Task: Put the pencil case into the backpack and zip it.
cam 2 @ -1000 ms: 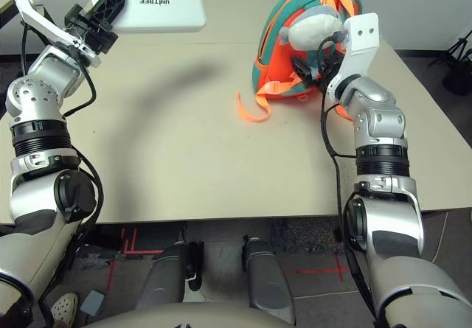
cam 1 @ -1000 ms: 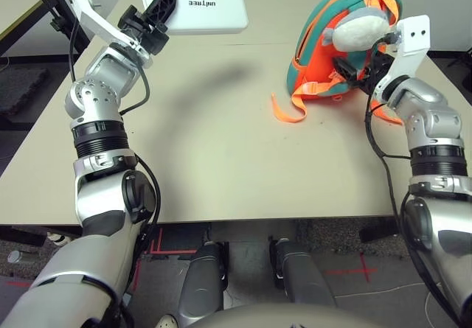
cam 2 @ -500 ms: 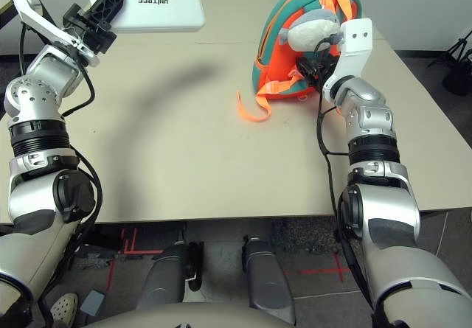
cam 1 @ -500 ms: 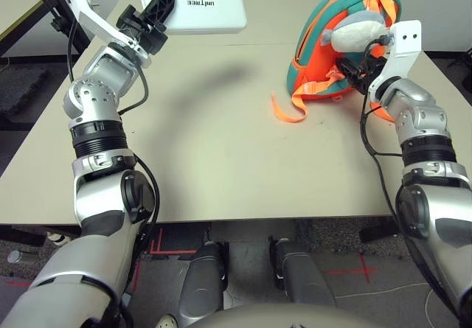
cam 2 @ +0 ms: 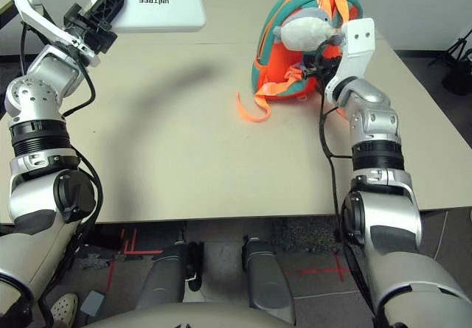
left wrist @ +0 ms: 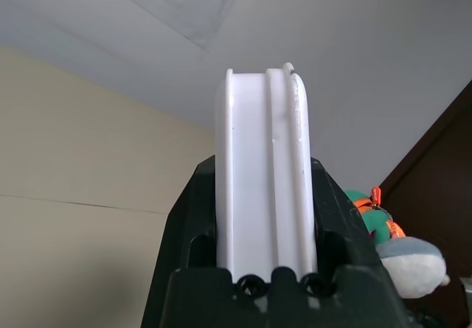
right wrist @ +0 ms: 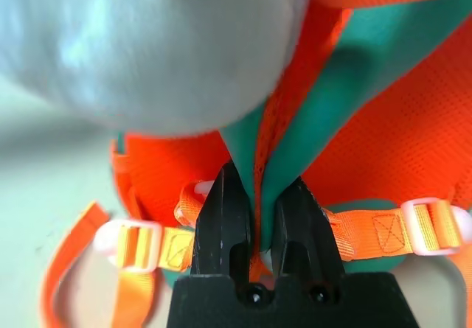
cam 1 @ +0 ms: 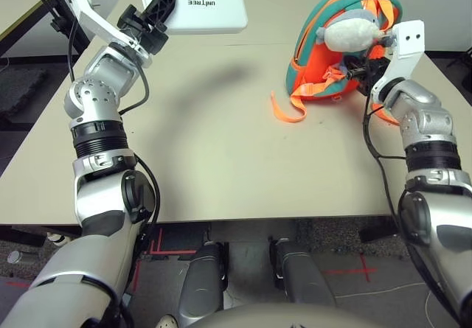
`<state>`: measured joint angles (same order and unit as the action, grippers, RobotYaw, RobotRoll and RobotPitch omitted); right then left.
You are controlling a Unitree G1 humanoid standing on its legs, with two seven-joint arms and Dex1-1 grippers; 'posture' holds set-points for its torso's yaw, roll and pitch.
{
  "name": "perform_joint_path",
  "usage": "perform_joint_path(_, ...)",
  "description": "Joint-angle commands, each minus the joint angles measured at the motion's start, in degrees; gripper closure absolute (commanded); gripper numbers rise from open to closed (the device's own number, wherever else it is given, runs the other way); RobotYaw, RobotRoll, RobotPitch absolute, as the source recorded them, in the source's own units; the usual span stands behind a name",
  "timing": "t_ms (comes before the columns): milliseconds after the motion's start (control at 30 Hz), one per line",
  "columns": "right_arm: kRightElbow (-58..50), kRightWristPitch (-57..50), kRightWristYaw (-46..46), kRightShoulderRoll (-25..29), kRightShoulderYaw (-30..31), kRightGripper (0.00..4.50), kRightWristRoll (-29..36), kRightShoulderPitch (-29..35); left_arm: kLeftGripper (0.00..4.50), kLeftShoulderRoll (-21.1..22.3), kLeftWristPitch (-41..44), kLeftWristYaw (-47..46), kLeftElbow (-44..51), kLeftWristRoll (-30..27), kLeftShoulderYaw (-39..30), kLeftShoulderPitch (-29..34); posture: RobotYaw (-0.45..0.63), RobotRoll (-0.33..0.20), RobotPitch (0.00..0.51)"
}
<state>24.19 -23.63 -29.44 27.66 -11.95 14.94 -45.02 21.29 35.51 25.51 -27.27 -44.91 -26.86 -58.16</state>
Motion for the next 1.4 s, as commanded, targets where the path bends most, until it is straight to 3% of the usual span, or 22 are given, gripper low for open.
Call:
perform_joint_path(33,-11.2,-6.6,-2.0,1.5,-0.1,4.41,3.7,1.9,3.16,0.3,-0.8,0.4,1.8,-0.2,-0.1,-0.5,-0.17,0.000,0.118)
perform_joint_path(400,-38.8,-29.4,-2.5,6.7,-2.1,4.41,15.6,5.4,3.16,-0.4,-1.6,0.9,0.1,0.2,0.3,-0.9,-0.20,0.000,0.121)
perform_joint_path(667,-49.3,-41.3,-5.0,13.7,-3.9,4.41,25.3,6.2,3.16,-0.6,-2.2,1.5,-1.4,0.3,0.8,-1.4,-0.22,0.000,0.122)
perform_joint_path(833,-52.6,-45.3,-3.4,13.7,-5.2,4.41,29.5,7.4,3.16,-0.7,-2.5,1.9,-2.3,0.4,1.1,-1.7,-0.23,0.000,0.123)
perform_joint_path(1133,-51.9,-38.8,1.5,8.5,-1.3,4.41,25.5,17.2,3.16,-0.7,-2.4,2.5,-2.7,0.4,1.4,-2.4,-0.23,0.000,0.123)
perform_joint_path(1400,-47.1,-32.2,2.6,5.9,2.3,4.41,20.6,19.1,3.16,1.7,0.9,6.4,-0.4,-0.7,2.9,-3.0,-0.21,0.000,0.120)
